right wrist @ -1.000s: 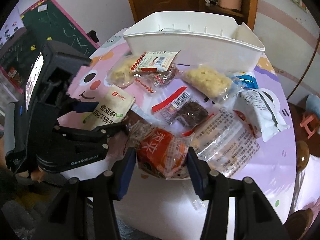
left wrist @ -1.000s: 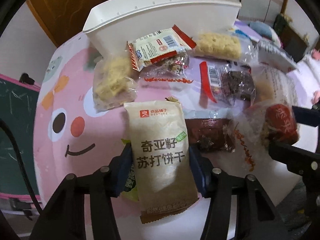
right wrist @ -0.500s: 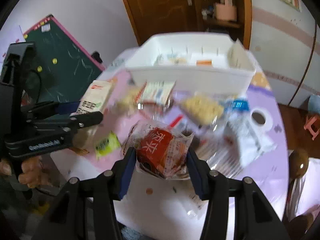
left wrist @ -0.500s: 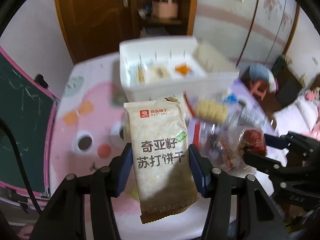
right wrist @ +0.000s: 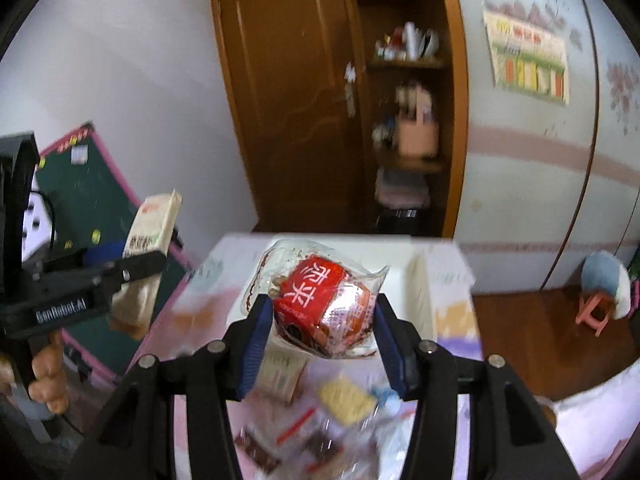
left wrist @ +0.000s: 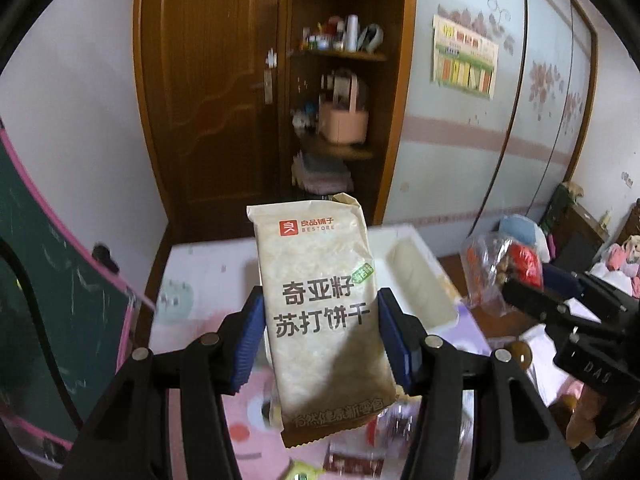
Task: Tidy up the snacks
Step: 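Carry both snacks over the white basket and open both tools to release them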
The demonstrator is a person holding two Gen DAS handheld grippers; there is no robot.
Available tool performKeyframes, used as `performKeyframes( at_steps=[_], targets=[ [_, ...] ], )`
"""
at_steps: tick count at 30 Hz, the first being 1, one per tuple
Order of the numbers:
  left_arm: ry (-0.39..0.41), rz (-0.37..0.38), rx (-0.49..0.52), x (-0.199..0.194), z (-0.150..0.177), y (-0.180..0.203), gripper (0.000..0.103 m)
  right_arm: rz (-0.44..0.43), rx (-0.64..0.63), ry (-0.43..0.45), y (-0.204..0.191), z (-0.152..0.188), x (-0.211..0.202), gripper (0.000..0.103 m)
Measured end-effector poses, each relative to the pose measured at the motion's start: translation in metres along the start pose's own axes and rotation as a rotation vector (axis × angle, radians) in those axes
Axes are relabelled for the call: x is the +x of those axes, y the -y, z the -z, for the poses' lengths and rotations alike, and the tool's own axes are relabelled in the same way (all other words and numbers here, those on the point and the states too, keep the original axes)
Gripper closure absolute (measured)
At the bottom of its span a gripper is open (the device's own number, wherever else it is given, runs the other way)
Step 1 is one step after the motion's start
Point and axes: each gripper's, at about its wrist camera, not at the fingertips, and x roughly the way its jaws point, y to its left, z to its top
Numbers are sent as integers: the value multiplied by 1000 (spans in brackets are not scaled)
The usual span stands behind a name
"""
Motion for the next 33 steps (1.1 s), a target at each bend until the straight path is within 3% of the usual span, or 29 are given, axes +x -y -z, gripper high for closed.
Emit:
performKeyframes(
  at_steps=[7, 13, 25, 33],
  targets=[
    [39, -8, 6, 23, -54, 7, 50, 22, 28, 39, 8, -60, 23, 52],
    [-1, -9, 0, 78, -74, 7, 49, 48, 76, -10, 20, -76, 76, 52],
    [-158, -12, -20, 196, -48, 3, 49, 95, 116, -193, 43, -49, 179, 52],
    [-239, -22, -23, 240, -32, 1, 47, 103, 126, -286, 51, -29, 213, 48]
  ],
)
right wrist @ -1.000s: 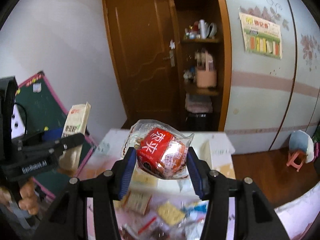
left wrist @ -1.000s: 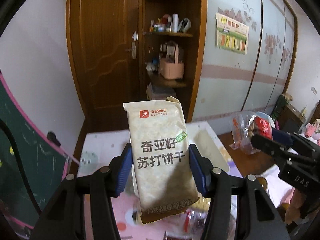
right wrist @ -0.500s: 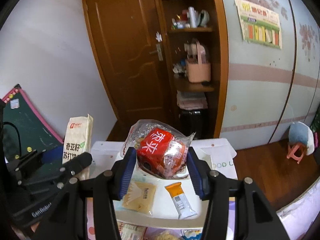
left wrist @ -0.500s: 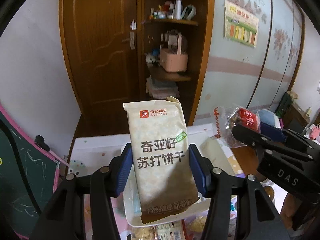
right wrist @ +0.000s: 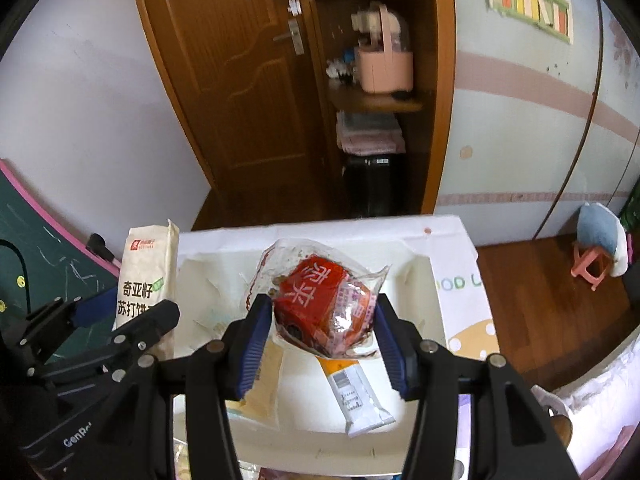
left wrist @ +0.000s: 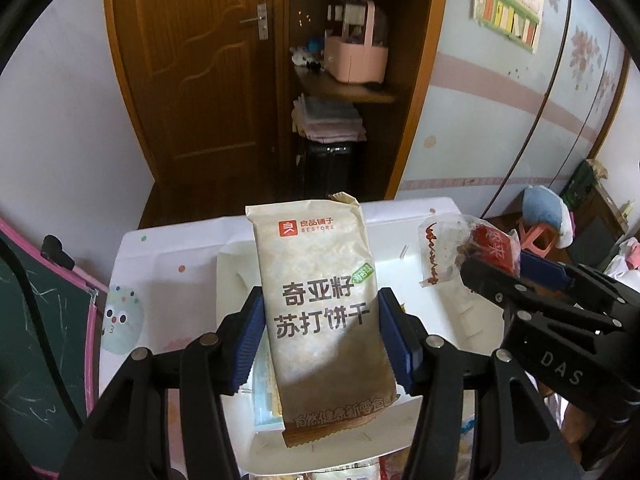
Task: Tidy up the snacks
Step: 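Carry both snacks over the white basket and open both tools to release them, then withdraw both tools from the basket toward the remaining snacks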
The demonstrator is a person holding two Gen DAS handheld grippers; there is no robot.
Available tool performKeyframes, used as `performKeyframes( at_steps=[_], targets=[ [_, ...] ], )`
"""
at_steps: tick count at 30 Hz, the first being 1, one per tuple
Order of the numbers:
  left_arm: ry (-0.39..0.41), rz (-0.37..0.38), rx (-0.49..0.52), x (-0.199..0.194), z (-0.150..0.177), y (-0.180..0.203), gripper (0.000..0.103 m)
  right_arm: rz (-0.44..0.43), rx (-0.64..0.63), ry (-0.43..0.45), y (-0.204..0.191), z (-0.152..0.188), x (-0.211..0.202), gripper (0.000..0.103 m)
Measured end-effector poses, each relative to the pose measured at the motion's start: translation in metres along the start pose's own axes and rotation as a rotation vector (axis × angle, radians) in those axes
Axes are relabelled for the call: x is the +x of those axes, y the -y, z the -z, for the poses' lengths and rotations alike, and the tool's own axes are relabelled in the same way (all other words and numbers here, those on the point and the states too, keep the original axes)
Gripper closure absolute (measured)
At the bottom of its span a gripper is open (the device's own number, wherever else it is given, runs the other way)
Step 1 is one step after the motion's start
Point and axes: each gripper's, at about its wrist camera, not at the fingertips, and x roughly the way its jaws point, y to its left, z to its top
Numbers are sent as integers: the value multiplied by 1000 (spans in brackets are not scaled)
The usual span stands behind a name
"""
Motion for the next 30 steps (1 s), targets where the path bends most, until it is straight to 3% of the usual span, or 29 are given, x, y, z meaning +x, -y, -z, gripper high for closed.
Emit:
performKeyframes(
  at_steps=[1, 3, 5, 13, 18, 30],
  targets=[
    [0, -6, -6, 3, 1, -1, 43, -5, -1, -8, 0, 1, 3, 46],
    [0, -15, -24, 5, 3, -6, 17, -6, 6, -1, 2, 1, 5, 46],
    [17, -13, -57, 1, 6, -13, 10, -9, 22, 12, 4, 2, 3, 46],
    [54, -26, -127, -29, 15, -37, 10, 0, 26, 16, 4, 9, -20, 44],
    [87, -31, -111, -63, 29, -39, 10, 13, 8, 6, 2, 20, -38, 44],
    [180, 5, -19, -171, 77, -24, 9, 23, -40, 69, -8, 65, -128, 44]
  ],
)
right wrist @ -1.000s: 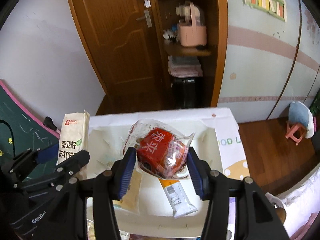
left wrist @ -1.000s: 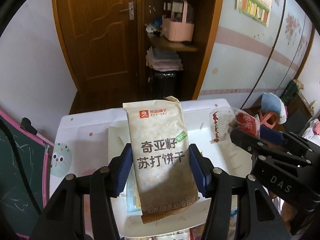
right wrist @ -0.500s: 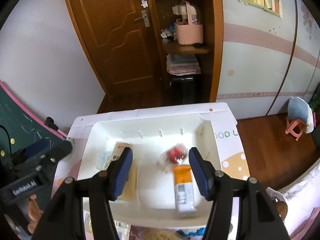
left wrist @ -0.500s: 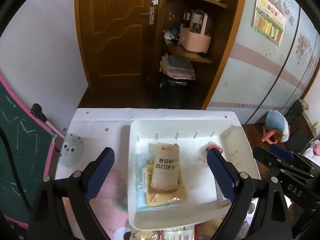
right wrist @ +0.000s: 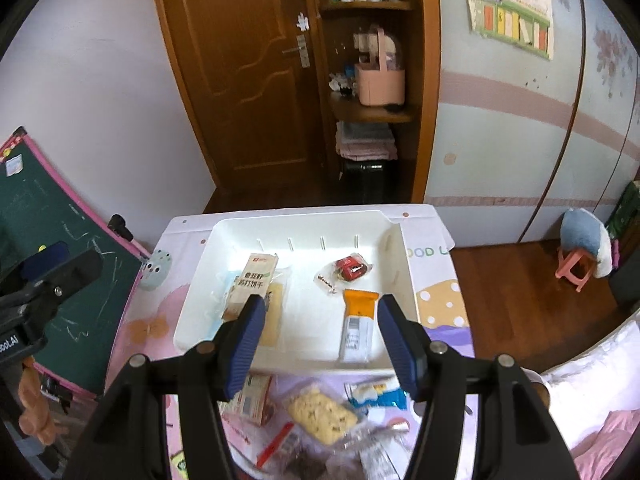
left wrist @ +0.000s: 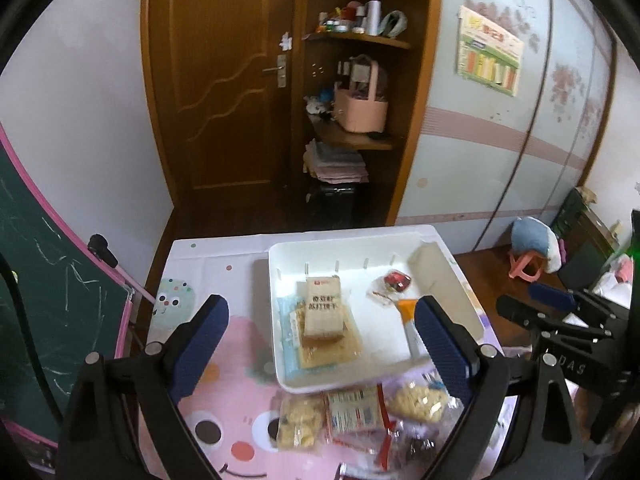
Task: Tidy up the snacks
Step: 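Withdraw both tools from the basket toward the remaining snacks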
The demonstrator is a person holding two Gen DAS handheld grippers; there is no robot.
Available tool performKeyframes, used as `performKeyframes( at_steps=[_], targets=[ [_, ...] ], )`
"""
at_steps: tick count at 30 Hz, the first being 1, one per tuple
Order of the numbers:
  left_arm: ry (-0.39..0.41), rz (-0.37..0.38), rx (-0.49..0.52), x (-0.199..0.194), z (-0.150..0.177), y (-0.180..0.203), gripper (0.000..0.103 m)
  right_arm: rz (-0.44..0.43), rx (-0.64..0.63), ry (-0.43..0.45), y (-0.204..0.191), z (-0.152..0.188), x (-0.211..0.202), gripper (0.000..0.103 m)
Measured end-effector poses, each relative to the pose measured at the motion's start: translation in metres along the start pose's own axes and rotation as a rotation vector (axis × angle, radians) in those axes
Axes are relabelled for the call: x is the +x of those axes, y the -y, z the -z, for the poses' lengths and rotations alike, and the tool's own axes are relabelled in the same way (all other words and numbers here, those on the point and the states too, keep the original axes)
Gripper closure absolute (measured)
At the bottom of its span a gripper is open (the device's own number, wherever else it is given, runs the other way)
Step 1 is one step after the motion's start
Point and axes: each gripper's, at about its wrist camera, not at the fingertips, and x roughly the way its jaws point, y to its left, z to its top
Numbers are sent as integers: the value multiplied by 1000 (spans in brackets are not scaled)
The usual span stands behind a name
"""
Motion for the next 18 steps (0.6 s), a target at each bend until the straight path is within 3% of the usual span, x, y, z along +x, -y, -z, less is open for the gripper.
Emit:
performKeyframes(
  at_steps=[10, 18],
  targets=[
    [-9, 39, 66, -52, 63, 11, 9, -22, -7, 18, 2, 60, -48, 44],
    [-43, 31, 45, -54, 123, 0, 9, -21, 5, -11, 7, 116, -49, 44]
  ],
)
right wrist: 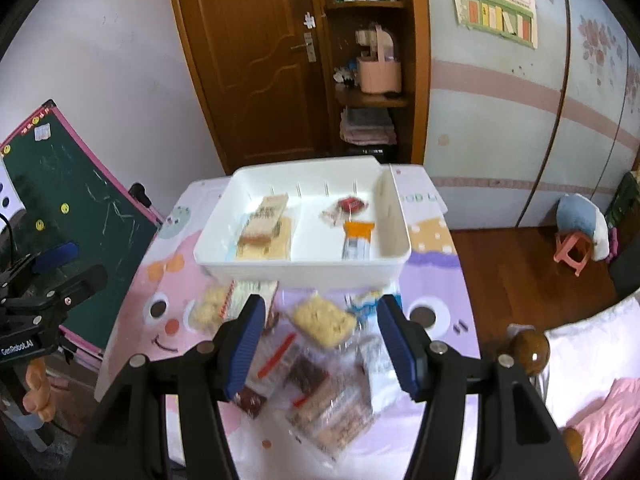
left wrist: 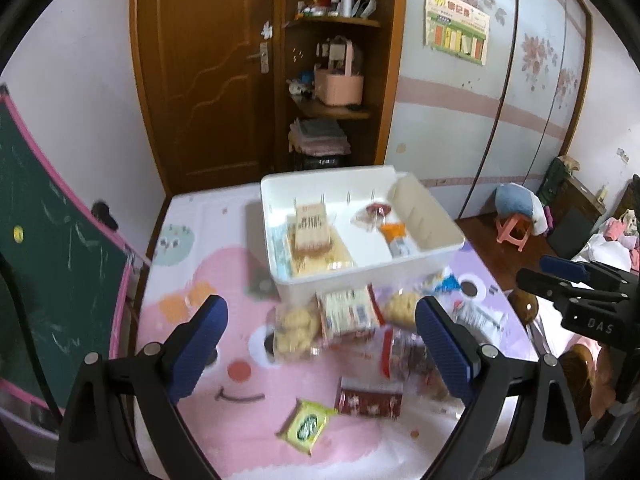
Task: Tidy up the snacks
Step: 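Withdraw both tools from the basket toward the remaining snacks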
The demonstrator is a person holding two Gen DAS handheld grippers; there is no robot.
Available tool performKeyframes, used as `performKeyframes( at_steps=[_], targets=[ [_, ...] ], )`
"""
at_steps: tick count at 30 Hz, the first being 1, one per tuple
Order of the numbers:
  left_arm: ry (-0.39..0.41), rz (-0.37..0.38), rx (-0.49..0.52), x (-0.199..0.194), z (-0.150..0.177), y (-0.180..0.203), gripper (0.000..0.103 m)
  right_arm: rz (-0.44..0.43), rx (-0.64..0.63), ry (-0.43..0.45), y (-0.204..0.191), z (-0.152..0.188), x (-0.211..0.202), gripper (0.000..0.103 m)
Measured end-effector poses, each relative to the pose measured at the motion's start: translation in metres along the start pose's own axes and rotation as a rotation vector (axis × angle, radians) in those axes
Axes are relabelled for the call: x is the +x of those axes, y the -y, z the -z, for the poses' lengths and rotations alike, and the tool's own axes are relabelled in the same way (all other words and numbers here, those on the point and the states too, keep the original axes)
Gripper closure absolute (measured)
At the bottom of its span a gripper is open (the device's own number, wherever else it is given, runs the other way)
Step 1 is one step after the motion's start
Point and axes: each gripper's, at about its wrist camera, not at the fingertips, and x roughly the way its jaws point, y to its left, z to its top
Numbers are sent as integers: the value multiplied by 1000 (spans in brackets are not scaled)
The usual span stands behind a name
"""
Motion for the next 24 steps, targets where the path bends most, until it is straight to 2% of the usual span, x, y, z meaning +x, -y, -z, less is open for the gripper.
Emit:
performKeyframes(
  at_steps=[4, 6, 9, 12, 15, 21, 24],
  targets=[
    [-39, -20, -64, 13, 29, -11, 9, 26, 2, -11, 5, 24, 9, 44],
    [-86, -22, -107, 26, 44, -18, 9, 25, 9, -29, 9, 32, 16, 44],
    [-128, -39, -125, 41, 57, -23, 9, 31, 27, -52, 21, 43, 28, 44],
    [-163, -63, -91, 55, 71, -24, 9, 46, 26, -65, 33, 52, 37, 44],
    [-198, -44, -61, 69, 83, -26, 9, 23, 22, -89, 49, 60, 52, 44],
    [-272, -33, 59, 97, 108, -17, 9, 40, -4, -151, 68, 70, 83, 44],
    [-295, -14, 85, 107, 115, -13, 9, 30, -9, -169, 71, 71, 93, 44]
  ],
)
